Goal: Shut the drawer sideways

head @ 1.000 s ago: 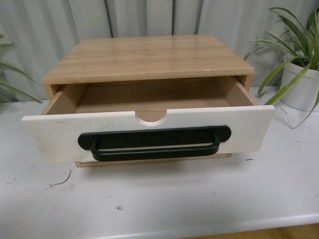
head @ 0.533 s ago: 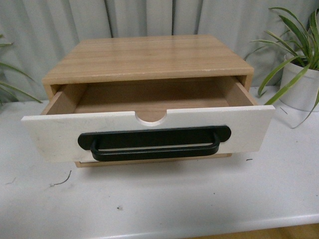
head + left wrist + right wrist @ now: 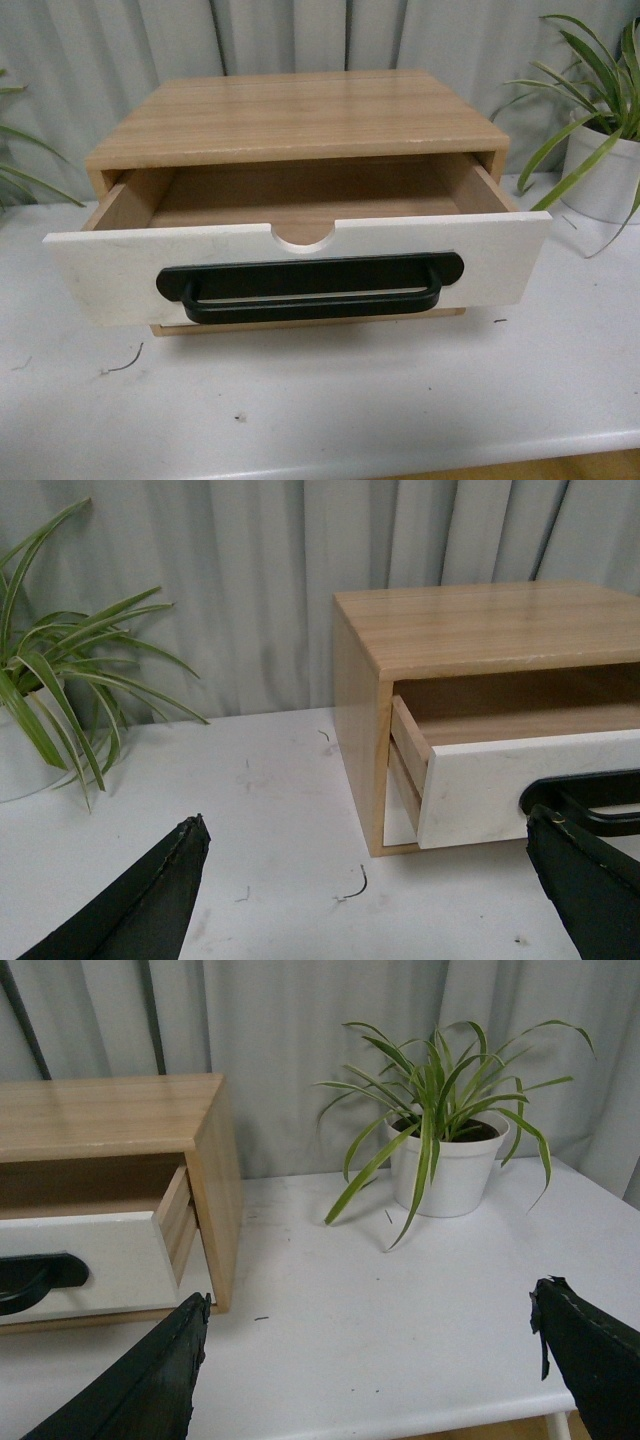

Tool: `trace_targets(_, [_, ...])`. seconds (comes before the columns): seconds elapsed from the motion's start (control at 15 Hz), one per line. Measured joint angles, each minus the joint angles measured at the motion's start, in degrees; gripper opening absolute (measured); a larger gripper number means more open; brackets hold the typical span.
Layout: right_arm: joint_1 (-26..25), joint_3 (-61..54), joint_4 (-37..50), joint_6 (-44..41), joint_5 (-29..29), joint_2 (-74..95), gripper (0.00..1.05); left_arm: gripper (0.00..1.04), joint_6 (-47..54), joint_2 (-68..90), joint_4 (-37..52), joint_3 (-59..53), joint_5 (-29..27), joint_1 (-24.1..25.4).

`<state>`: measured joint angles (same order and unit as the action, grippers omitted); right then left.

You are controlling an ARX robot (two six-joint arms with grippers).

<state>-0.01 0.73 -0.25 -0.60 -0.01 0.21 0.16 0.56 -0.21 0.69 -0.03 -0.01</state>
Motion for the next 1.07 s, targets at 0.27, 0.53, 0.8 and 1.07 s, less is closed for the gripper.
trace_targets(0.27, [3.89,5.75,-14.27,7.56,8.87,8.92,0.98,0.98,-1.05,4.26,-8.96,2.95,-5.68,-3.26])
trace_targets(0.53, [13.29,14.58,-13.81,3.8,1.73,29.35,0.98,0.98,15.63,22.1,0.57,4.81,-11.69,-20.46])
trace_targets(0.8, [22.62,19.54,-7.91,-11.67,-0.28,47.19,0.98,0.98,34.64,41.24,14.69,5.11,-7.23,-22.18])
trace_targets(1.07, [24.11,23.85,-2.91,-18.56,-1.55,60.92,0.98,0.98,39.06,55.71,22.97,9.62,-4.7,-21.33])
